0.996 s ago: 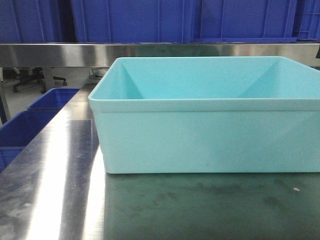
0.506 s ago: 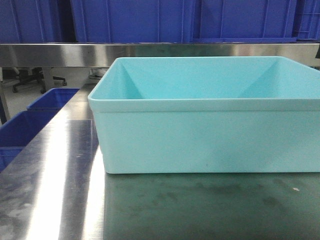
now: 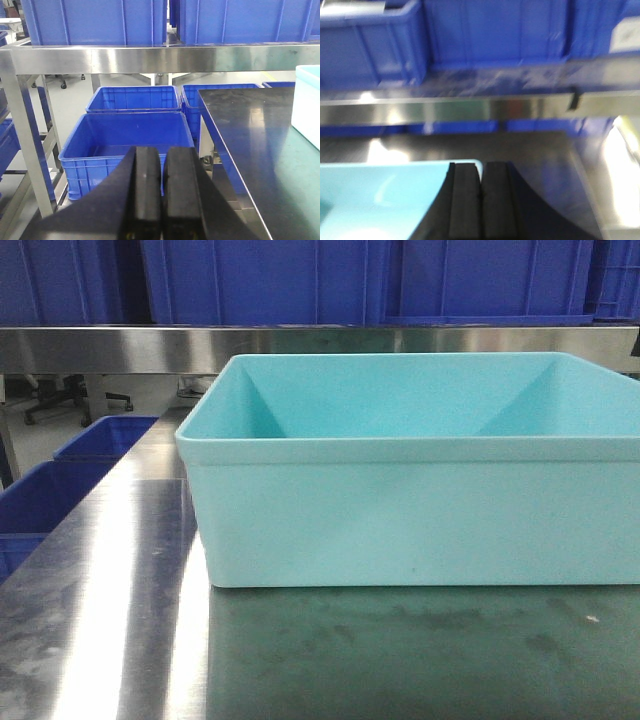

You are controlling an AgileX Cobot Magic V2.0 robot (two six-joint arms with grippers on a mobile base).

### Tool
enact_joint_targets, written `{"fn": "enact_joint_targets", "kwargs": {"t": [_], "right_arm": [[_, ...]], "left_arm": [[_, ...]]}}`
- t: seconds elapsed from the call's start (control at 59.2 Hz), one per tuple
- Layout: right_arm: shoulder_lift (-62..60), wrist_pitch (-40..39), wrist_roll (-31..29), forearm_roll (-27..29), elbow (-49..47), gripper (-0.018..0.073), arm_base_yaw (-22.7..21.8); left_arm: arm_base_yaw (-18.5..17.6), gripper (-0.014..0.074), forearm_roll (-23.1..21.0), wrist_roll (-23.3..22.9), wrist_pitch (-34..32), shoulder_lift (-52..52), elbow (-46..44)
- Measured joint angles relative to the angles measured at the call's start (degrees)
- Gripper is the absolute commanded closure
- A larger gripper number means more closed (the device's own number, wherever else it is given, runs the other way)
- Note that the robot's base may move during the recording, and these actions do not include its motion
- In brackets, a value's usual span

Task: Pick red cube and place on left shelf
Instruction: 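Move the open right gripper over the red cube in the bin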

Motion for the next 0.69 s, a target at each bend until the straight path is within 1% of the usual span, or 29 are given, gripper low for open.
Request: {"fn": "enact_joint_targets", "kwargs": {"t": [0.118,0.219,0.388,0.54,0.692], "right_arm": [[6.81,7.29,0.00,1.61,-6.56,0.0494,3.02],[12.18,11.34,0.00,2.09,-11.02,0.0494,5.85],[18.56,13.06,0.00,2.49,-14.26,0.0494,9.81],[23.06,13.19,0.00,2.71,-14.71,0.0494,13.24],[26.18,13.89,0.00,2.71,-14.71,0.0479,14.91]], "left_arm": [[0.00,0.0495,0.00,0.00,0.00,0.00,0.00],[0.00,0.0495,0.00,0.00,0.00,0.00,0.00],[0.00,0.0495,0.00,0.00,0.00,0.00,0.00],[0.00,0.0495,0.00,0.00,0.00,0.00,0.00],[0.00,0.0495,0.00,0.00,0.00,0.00,0.00]]}}
